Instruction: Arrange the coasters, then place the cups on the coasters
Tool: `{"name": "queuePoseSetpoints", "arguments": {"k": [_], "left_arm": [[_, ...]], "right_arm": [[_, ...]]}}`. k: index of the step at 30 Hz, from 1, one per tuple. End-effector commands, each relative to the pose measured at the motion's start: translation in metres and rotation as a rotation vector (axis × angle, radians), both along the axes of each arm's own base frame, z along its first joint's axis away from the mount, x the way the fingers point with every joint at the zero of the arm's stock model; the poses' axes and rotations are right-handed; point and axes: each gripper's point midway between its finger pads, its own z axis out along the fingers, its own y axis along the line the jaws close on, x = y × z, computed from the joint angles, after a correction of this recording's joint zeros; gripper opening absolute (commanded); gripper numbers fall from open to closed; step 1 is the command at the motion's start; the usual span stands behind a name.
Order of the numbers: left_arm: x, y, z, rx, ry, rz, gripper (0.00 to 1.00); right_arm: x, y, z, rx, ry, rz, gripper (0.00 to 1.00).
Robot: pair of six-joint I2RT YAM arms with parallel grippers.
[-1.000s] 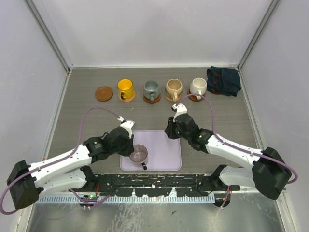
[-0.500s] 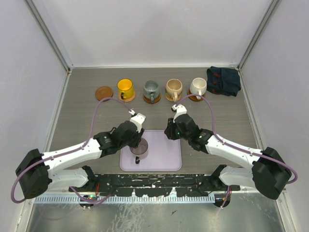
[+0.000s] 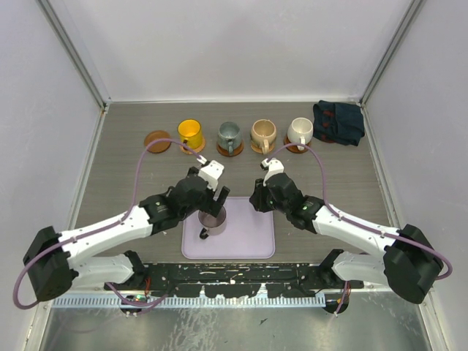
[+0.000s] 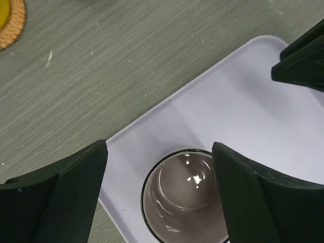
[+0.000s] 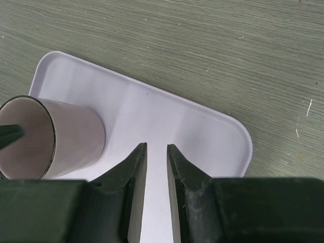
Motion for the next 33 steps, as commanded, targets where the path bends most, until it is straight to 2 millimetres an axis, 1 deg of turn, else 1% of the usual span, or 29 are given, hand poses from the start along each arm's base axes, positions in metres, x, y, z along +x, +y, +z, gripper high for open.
{"name": "queuePoseSetpoints", "arguments": {"k": [1, 4, 11, 13, 18, 23, 29, 33], "left_arm": [[0.001, 0.007, 0.059, -0.118, -0.114, 0.017, 0.87], [-0.015, 0.017, 0.061, -0.133, -0.083, -0.006, 0.87], [-0.066, 0.038, 0.028, -0.125, 0.138, -0.049, 0.87], [-0.076, 0.042, 0.023, -0.14, 0.18, -0.048, 0.87], [-0.096, 0.042, 0.01, -0.183, 0.274, -0.065, 0.85], [-0.103, 0.039, -0.006, -0.174, 0.339, -0.063, 0.82], [-0.1, 0.033, -0.016, -0.176, 0.359, -0.049, 0.77], [-0.1, 0.031, -0.028, -0.158, 0.387, -0.043, 0.75]], "right_arm": [[0.007, 0.007, 0.018, 0.061, -0.049, -0.009, 0.28], [0.009, 0.009, 0.02, 0.066, -0.052, -0.006, 0.28], [0.012, 0.011, 0.024, 0.065, -0.064, -0.008, 0.28], [0.012, 0.011, 0.023, 0.062, -0.062, -0.008, 0.28], [0.014, 0.013, 0.025, 0.071, -0.061, -0.012, 0.28], [0.014, 0.016, 0.027, 0.085, -0.058, -0.01, 0.28], [0.014, 0.014, 0.027, 0.086, -0.057, -0.018, 0.28], [0.014, 0.012, 0.026, 0.076, -0.058, -0.025, 0.28]]}}
